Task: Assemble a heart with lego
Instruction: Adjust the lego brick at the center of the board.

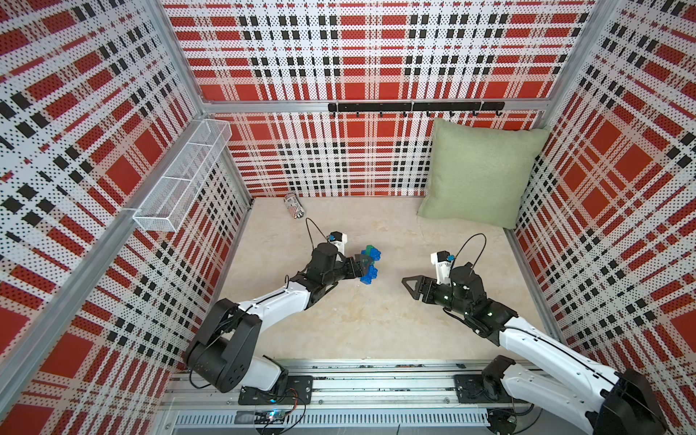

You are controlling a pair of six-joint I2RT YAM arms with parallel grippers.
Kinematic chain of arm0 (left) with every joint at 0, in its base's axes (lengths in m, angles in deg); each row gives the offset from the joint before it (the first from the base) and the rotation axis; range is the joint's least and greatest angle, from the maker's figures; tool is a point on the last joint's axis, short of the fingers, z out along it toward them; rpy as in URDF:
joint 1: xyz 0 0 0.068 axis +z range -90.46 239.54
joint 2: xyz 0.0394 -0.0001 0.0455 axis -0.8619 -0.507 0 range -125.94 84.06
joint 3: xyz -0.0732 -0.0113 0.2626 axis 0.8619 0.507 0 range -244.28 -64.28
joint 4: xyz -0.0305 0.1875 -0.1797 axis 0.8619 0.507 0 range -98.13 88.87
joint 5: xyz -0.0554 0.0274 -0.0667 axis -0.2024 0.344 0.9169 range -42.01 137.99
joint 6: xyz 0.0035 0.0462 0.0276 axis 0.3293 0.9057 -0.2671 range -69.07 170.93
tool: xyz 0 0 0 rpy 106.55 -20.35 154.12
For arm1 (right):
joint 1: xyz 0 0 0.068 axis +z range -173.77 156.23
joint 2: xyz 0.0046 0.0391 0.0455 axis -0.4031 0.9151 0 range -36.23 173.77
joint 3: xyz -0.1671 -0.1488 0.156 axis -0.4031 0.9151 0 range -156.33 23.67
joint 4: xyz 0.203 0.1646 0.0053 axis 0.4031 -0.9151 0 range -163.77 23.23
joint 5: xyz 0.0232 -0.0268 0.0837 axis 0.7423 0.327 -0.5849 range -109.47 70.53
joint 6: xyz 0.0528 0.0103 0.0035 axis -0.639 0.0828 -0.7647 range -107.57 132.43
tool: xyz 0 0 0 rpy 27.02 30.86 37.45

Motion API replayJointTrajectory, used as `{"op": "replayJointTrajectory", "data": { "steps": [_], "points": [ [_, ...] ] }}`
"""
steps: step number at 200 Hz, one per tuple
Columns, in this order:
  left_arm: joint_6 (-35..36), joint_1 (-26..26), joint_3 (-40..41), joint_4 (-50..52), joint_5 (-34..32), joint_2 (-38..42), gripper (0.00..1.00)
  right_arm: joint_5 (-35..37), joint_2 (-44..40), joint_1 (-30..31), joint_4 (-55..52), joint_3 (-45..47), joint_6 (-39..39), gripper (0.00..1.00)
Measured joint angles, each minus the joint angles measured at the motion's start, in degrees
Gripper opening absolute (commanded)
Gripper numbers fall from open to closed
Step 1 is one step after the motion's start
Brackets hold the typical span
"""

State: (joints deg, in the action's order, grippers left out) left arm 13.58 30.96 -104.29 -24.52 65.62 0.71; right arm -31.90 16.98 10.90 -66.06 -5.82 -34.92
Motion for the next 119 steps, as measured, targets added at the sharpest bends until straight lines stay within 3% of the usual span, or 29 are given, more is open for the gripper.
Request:
{"op": "replayJointTrajectory", "data": {
  "steps": [23,45,119],
  "points": [
    [-3.4,-0.1,0.0,-3.8,4.7,-0.7,0.57,-0.5,-0.7,0.0,2.7,0.0,1.1,0.91],
    [-2.7,-0.3,-1.4,-2.4,4.3,-1.5,0.58,-0.2,-0.4,0.0,3.4,0.0,1.6,1.0],
    [12.3,-7.7,-18.0,16.9,-18.3,-13.4,0.6,3.3,2.7,-0.1,1.4,0.0,3.2,1.0]
  ]
}}
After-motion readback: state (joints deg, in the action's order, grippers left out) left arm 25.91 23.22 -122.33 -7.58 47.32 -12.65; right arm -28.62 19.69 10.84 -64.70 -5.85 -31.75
